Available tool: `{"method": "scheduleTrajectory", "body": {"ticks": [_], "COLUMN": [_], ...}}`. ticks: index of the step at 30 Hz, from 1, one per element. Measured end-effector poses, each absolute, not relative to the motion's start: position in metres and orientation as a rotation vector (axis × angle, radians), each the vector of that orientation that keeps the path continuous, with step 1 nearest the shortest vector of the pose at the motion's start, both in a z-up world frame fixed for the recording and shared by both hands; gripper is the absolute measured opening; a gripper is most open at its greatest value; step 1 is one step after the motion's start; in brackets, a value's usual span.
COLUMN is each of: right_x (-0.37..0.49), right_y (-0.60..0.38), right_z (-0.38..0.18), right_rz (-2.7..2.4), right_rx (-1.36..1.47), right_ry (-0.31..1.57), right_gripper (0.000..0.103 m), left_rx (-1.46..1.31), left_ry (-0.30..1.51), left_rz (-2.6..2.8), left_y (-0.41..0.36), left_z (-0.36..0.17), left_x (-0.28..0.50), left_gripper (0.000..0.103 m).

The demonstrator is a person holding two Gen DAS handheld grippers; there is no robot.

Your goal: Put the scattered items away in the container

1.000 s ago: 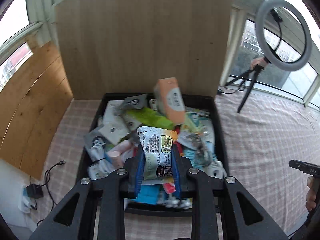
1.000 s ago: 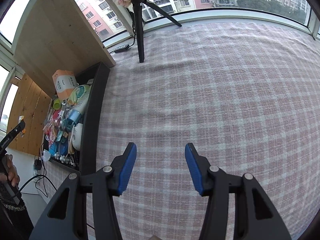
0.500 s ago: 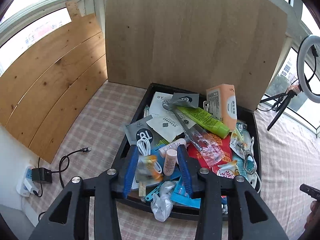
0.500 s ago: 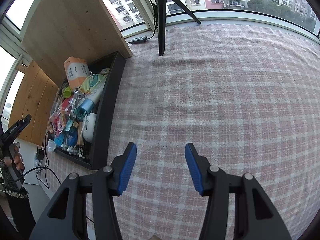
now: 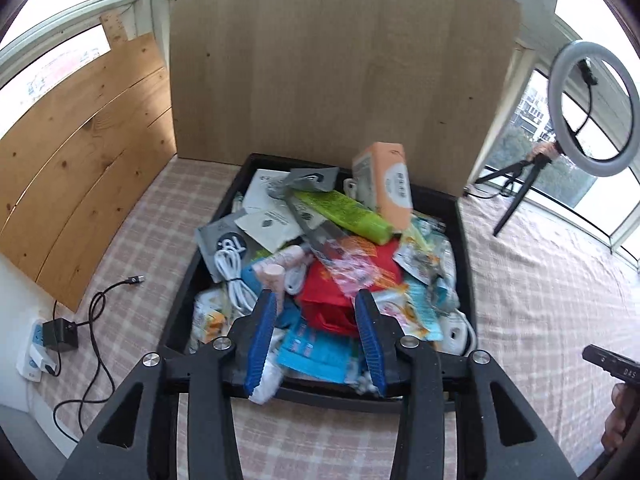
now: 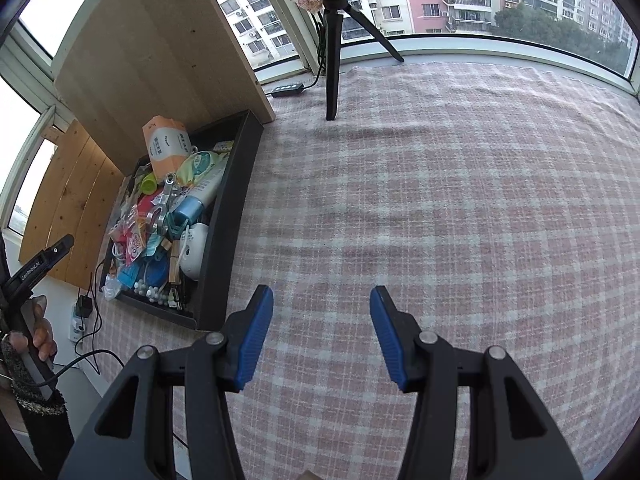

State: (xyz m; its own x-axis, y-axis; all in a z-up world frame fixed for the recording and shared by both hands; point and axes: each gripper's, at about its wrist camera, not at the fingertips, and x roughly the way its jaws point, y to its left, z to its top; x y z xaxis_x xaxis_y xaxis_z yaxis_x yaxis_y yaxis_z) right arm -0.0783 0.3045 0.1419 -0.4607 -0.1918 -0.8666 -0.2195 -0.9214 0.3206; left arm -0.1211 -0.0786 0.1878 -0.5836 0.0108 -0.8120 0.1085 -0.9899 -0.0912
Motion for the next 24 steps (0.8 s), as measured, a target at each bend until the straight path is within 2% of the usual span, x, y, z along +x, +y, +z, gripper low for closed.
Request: {"method": "scheduleTrajectory", "body": {"ticks": [6, 9, 15, 19, 24], "right_x": [-0.061, -0.053, -0.034, -0.018, 0.007], "right_y": [0.291, 0.281, 0.260, 0.247, 0.239], "right_z": [0.160, 0.170, 0.186, 0.193, 0.203], "right_rz": [2.624, 2.641, 2.668, 2.671, 2.663], "right_rx": [-1.578, -1.545, -1.455, -1.395, -1.314], "right_ry": [0.590, 0.568, 0.498, 0.450, 0.408], "right_gripper": [0.050, 0.050, 0.050, 0.050, 0.050], "left_rx": [1.376, 1.361, 1.311, 1.295, 1.326], "left_ry": [0.161, 0.162, 0.098, 0.075, 0.025], "left_rz": [-2.824, -2.864, -2.924, -2.970, -3.016], "left_y": [-0.048, -0.039, -0.019, 0.002, 0.038], "left_z": [0.210, 0.221, 0.234, 0.236, 0.234], "left_x": [-0.092, -0.076, -0.049, -0.032, -0.010], "left_gripper": [0.047, 0.053, 0.055, 0.062, 0.064]}}
